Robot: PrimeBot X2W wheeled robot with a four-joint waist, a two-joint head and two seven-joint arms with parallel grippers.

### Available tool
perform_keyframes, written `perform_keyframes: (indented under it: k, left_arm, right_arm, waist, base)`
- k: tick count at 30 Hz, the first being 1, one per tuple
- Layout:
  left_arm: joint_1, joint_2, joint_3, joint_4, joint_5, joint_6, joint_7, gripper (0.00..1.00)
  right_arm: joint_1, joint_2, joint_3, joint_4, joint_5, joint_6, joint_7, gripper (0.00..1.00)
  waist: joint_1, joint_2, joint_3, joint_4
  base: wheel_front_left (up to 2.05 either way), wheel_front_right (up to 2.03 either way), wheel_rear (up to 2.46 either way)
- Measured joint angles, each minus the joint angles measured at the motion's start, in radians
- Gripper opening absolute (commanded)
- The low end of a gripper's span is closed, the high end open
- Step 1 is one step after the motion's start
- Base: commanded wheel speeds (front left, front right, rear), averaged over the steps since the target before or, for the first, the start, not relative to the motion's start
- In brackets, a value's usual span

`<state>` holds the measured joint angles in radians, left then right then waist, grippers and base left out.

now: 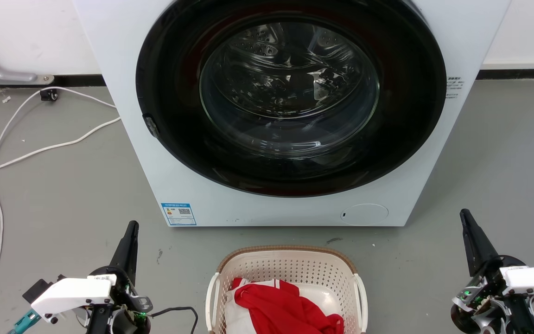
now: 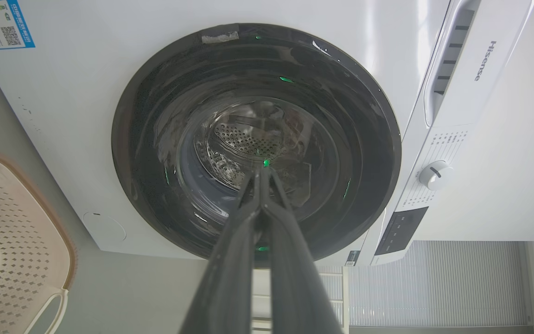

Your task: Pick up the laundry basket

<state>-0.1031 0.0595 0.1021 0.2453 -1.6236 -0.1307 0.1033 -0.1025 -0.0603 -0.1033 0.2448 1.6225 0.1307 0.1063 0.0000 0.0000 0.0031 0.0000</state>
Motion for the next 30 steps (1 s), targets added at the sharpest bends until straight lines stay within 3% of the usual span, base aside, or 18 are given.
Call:
perform_keyframes:
  k: [30]
  left_arm:
    - [0.000,-0.003,0.004,0.000,0.002,0.000,0.004,0.00]
  right_arm:
    - [0.000,0.002,-0.004,0.000,-0.003,0.000,0.002,0.00]
  waist:
    - [0.0000,0.0000,0.000,0.000]
  base:
    - [0.00,0.00,0.00]
